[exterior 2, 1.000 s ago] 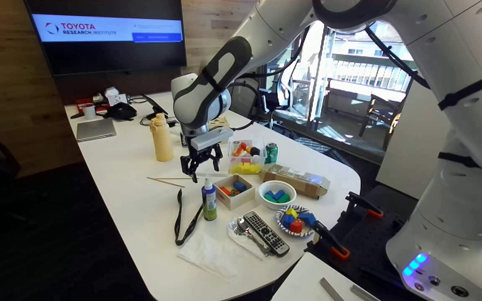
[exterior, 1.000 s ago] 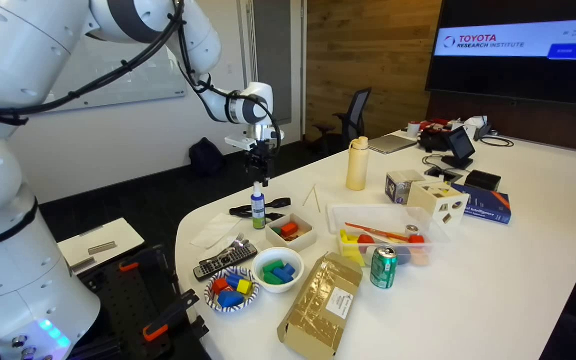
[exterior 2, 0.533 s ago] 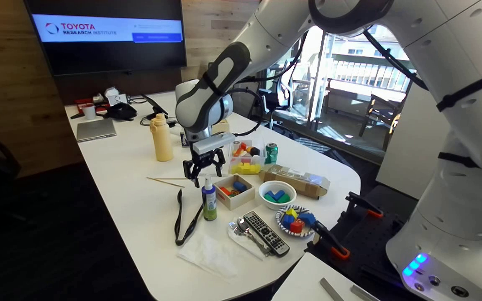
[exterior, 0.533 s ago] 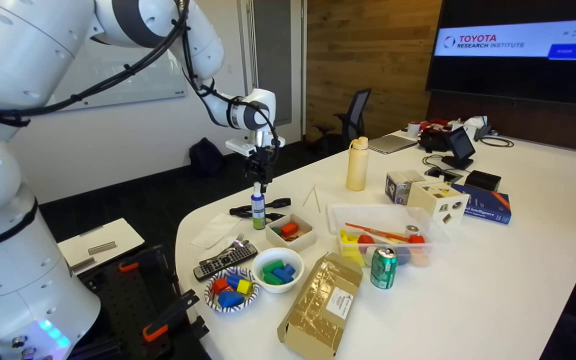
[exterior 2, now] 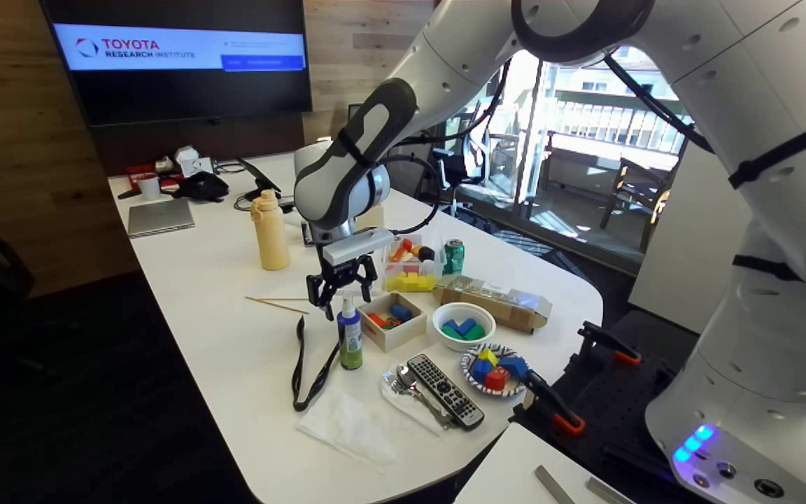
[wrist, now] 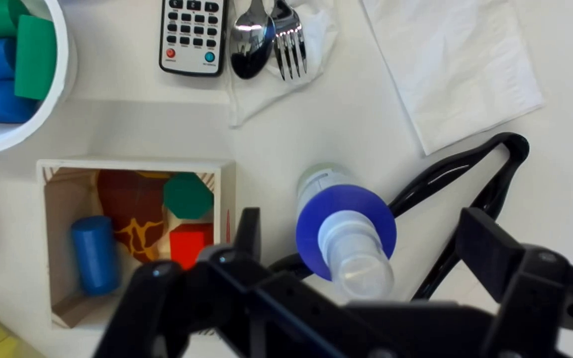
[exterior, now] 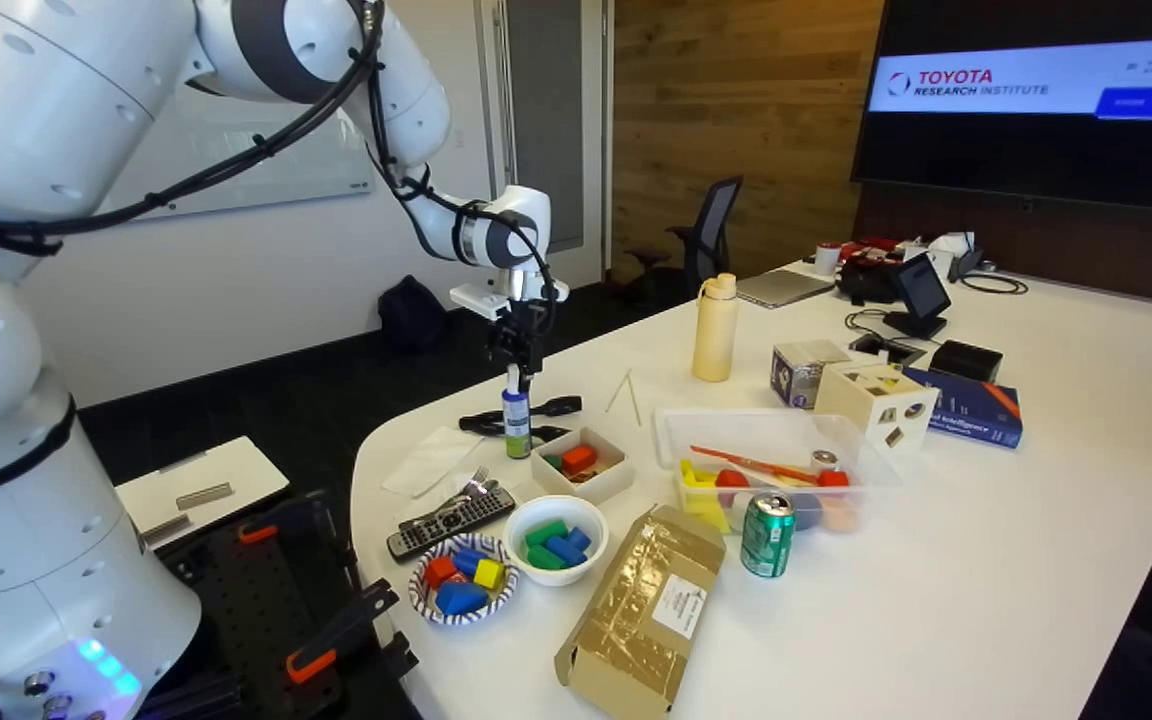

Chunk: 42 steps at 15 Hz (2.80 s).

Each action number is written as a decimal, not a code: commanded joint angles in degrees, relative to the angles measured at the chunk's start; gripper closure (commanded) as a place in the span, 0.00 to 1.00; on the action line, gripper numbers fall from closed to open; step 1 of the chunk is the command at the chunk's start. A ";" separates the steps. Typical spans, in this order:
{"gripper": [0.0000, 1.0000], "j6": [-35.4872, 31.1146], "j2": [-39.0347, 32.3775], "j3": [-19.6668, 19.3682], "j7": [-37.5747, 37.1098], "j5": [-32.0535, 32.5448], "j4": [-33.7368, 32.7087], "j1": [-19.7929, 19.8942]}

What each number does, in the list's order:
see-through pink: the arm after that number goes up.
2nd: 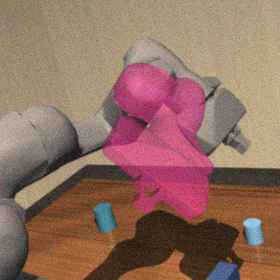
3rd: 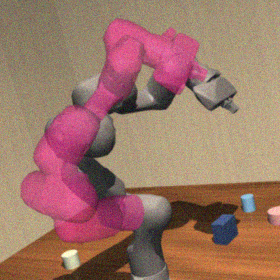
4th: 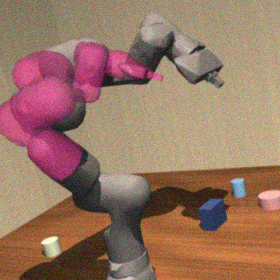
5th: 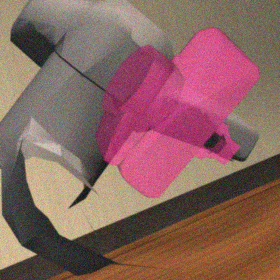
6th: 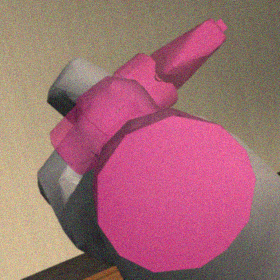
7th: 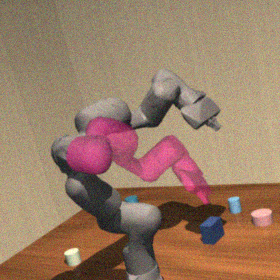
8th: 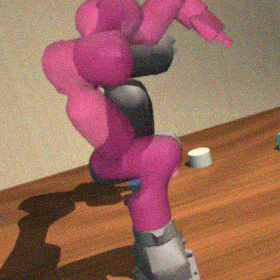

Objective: Move the white and blue bottle to the right.

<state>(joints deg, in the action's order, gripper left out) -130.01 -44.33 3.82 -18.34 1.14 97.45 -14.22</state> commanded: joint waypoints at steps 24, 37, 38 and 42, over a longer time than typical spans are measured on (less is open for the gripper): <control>0.92 -2.30 5.10 -2.66 -0.95 -1.73 2.78 1.68; 0.92 -1.53 13.24 -10.10 -9.24 -3.99 6.18 7.58; 0.92 -1.48 13.01 -11.00 -10.83 -3.43 6.07 7.46; 0.92 -1.14 11.17 -14.35 -18.05 -0.96 5.84 6.90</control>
<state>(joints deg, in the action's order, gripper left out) -132.13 -33.69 -8.29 -30.78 -1.83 102.18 -6.12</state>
